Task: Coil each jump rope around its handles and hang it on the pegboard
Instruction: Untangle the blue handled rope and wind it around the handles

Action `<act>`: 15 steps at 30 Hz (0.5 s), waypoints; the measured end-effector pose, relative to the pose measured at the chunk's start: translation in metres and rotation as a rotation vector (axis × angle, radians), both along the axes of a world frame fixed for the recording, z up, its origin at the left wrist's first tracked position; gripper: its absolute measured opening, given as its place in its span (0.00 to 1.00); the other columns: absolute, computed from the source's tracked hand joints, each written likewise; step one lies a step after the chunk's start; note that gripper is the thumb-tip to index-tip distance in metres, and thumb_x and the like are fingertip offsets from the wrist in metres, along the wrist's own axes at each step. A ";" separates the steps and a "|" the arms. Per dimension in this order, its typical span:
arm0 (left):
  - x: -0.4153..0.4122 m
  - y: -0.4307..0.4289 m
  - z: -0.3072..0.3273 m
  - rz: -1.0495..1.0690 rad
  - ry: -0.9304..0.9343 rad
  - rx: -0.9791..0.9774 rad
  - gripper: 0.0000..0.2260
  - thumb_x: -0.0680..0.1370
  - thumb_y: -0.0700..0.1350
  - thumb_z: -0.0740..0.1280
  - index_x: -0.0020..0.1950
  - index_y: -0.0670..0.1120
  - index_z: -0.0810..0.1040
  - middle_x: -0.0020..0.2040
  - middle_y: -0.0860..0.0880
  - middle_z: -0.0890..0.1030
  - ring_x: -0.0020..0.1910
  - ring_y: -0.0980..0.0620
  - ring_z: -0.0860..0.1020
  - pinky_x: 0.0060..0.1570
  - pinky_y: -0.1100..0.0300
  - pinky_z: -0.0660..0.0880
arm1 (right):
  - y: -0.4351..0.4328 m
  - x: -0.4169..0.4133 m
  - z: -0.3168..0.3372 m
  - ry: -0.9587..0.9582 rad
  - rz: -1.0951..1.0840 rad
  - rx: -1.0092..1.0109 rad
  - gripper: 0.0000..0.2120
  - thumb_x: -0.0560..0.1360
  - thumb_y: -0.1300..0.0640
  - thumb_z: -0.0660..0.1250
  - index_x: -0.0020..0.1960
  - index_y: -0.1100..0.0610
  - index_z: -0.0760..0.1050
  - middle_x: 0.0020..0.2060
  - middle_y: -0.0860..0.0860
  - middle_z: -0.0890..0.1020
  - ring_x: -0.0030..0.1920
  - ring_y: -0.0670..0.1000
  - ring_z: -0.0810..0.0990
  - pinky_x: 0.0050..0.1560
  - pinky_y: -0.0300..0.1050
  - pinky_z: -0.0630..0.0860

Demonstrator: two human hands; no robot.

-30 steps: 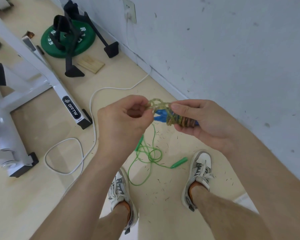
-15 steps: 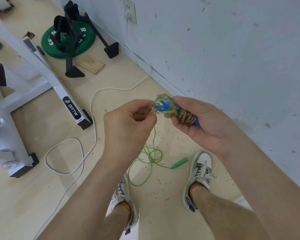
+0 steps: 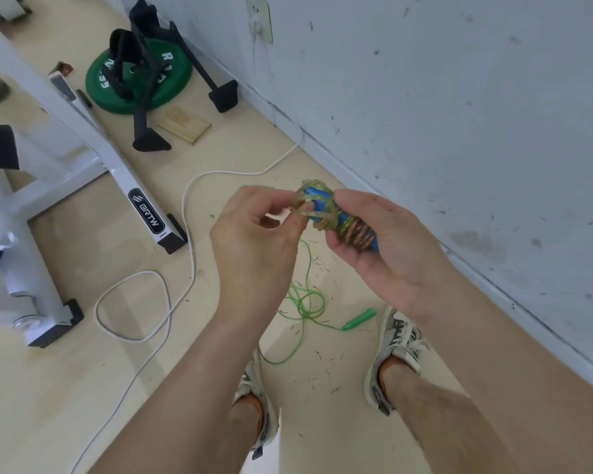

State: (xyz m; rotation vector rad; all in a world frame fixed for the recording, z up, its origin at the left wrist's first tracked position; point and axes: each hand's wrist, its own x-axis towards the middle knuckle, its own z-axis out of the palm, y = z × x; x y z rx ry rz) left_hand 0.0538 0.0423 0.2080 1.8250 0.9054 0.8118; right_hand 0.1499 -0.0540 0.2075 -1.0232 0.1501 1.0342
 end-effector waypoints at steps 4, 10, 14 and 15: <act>-0.004 0.008 0.001 -0.183 -0.041 -0.170 0.10 0.71 0.37 0.74 0.41 0.50 0.78 0.46 0.49 0.82 0.45 0.48 0.82 0.47 0.49 0.80 | -0.006 0.010 0.006 0.039 0.129 -0.068 0.06 0.67 0.60 0.74 0.42 0.61 0.81 0.40 0.58 0.83 0.37 0.52 0.81 0.29 0.38 0.78; -0.009 0.020 0.011 -0.424 -0.086 -0.401 0.14 0.65 0.41 0.79 0.39 0.46 0.74 0.34 0.44 0.81 0.35 0.45 0.80 0.41 0.49 0.78 | -0.014 0.019 0.008 0.036 0.305 -0.090 0.16 0.62 0.55 0.73 0.47 0.62 0.82 0.39 0.59 0.81 0.35 0.54 0.79 0.21 0.36 0.75; -0.011 0.030 0.008 -0.519 -0.178 -0.504 0.16 0.55 0.51 0.82 0.35 0.49 0.81 0.32 0.51 0.81 0.33 0.54 0.79 0.38 0.62 0.76 | -0.015 0.019 0.008 0.094 0.342 -0.031 0.19 0.62 0.55 0.73 0.51 0.63 0.79 0.40 0.61 0.81 0.33 0.55 0.81 0.20 0.36 0.75; -0.012 0.032 0.007 -0.542 -0.187 -0.540 0.16 0.54 0.53 0.82 0.35 0.49 0.83 0.32 0.51 0.81 0.33 0.54 0.79 0.39 0.62 0.77 | -0.015 0.019 0.008 0.104 0.347 -0.019 0.19 0.63 0.55 0.73 0.50 0.63 0.79 0.39 0.61 0.81 0.32 0.55 0.81 0.20 0.36 0.75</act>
